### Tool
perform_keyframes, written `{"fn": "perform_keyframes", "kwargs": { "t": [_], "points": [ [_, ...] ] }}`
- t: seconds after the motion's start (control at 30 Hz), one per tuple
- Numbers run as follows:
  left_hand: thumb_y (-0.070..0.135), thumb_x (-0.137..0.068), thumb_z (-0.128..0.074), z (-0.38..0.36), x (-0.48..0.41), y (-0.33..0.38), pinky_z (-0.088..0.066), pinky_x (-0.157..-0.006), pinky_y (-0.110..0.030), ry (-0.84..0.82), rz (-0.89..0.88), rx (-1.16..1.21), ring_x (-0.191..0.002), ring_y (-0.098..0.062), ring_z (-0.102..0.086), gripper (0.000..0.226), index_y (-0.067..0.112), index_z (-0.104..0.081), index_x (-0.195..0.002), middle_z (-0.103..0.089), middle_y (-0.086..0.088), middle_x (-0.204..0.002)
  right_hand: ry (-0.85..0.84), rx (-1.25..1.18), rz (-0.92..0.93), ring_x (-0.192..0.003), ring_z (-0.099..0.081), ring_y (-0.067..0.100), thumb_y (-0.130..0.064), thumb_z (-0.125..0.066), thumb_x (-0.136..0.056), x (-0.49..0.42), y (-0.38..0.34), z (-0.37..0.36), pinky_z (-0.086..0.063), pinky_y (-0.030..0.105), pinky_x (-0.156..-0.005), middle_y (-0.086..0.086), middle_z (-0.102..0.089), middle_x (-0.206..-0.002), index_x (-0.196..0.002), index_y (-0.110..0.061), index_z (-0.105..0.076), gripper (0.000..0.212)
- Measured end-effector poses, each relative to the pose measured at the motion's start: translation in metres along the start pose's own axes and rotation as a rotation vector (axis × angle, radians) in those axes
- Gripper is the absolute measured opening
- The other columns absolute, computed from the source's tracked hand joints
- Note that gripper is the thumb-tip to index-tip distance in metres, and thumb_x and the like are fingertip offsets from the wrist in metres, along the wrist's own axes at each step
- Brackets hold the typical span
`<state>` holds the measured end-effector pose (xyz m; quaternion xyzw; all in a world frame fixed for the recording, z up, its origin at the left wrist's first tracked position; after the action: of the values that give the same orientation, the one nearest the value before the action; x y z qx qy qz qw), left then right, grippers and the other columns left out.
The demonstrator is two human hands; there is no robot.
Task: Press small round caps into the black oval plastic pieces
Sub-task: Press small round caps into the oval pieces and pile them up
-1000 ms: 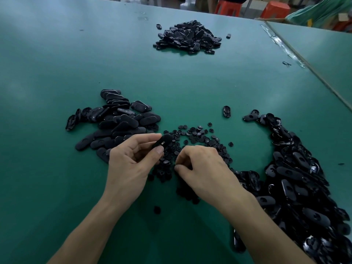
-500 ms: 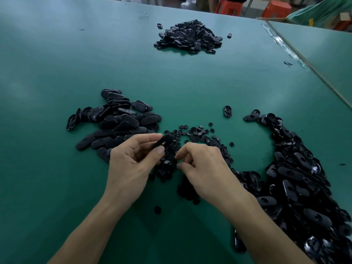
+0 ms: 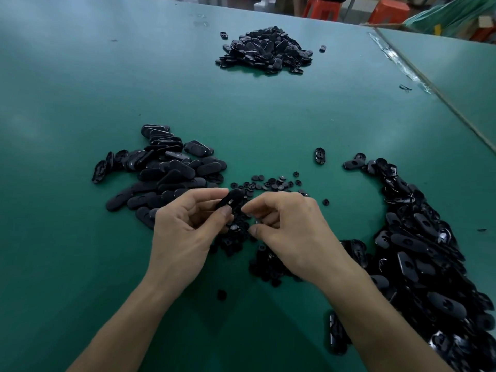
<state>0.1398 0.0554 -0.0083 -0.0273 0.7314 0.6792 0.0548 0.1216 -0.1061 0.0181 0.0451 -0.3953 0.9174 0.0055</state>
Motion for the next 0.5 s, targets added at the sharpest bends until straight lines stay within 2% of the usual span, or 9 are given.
{"fn": "perform_keyframes", "kwargs": {
  "t": [0.2, 0.37, 0.5],
  "points": [
    [0.002, -0.086, -0.072, 0.002, 0.0, 0.0, -0.055, -0.07, -0.016, 0.002, -0.016, -0.018, -0.074, -0.012, -0.073, 0.029, 0.028, -0.074, -0.099, -0.076, 0.002, -0.084, 0.005, -0.043, -0.017, -0.069, -0.062, -0.004, -0.012, -0.082, -0.08, 0.002, 0.005, 0.001, -0.047, 0.007, -0.064, -0.015, -0.067, -0.072, -0.082, -0.029, -0.074, 0.019],
    [0.002, -0.085, -0.074, 0.0, 0.0, 0.0, -0.055, -0.072, -0.017, -0.007, -0.02, -0.038, -0.076, -0.014, -0.074, 0.03, 0.029, -0.074, -0.099, -0.076, 0.003, -0.084, 0.039, -0.056, -0.002, -0.066, -0.061, 0.002, -0.014, -0.082, -0.08, 0.003, 0.004, 0.006, -0.047, 0.01, -0.062, -0.014, -0.067, -0.068, -0.076, -0.028, -0.075, 0.016],
    [0.0, -0.085, -0.073, -0.002, 0.002, 0.0, -0.059, -0.071, -0.022, -0.02, -0.025, -0.033, -0.078, -0.018, -0.075, 0.029, 0.024, -0.073, -0.1, -0.076, -0.001, -0.086, 0.093, -0.13, 0.069, -0.065, -0.063, 0.003, -0.009, -0.082, -0.079, 0.004, -0.007, 0.011, -0.047, 0.009, -0.06, -0.017, -0.069, -0.073, -0.077, -0.028, -0.075, 0.02]
  ]
}}
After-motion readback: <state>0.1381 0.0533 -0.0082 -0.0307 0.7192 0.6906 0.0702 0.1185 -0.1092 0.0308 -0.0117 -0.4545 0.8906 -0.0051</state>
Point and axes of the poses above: each hand's wrist, its own x-axis away from the middle knuckle, its own z-axis out of the back of the hand, y = z × x, the point moved 9 cm from there along -x, towards the middle knuckle
